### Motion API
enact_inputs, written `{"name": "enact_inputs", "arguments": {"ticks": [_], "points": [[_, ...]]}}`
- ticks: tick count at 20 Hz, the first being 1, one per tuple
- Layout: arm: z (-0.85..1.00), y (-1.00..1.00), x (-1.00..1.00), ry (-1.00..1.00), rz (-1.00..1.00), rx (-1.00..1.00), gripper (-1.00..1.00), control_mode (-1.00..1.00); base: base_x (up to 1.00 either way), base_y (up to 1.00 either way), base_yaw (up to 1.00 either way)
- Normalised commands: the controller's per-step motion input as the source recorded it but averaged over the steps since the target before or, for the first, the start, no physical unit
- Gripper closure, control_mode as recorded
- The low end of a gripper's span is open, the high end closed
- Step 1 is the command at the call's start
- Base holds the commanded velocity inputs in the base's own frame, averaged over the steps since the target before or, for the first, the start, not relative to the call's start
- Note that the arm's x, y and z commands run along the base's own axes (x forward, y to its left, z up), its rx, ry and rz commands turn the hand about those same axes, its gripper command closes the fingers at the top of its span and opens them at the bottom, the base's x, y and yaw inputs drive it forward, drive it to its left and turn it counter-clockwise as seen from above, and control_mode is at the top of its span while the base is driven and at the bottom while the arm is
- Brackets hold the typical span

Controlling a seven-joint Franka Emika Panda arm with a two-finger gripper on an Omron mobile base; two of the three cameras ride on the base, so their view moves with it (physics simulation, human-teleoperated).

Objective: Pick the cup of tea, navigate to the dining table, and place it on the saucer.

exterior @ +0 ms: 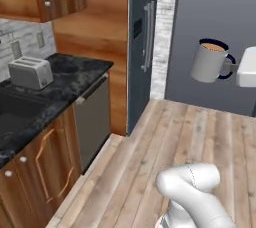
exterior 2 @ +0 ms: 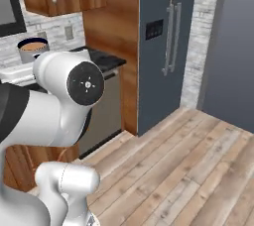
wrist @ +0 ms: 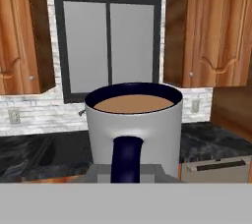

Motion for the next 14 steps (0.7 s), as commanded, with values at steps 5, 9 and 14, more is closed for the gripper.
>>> {"name": "enact_inputs", "arguments": {"ticks": [5,9,14], "points": [[0.0,0.0,0.0,0.0,0.0,0.0,1.0,1.0,0.0,-0.16,-0.57],[0.0,0.0,0.0,0.0,0.0,0.0,1.0,1.0,0.0,-0.14,-0.57],[0.0,0.0,0.0,0.0,0.0,0.0,1.0,1.0,0.05,-0.13,-0.55]]}}
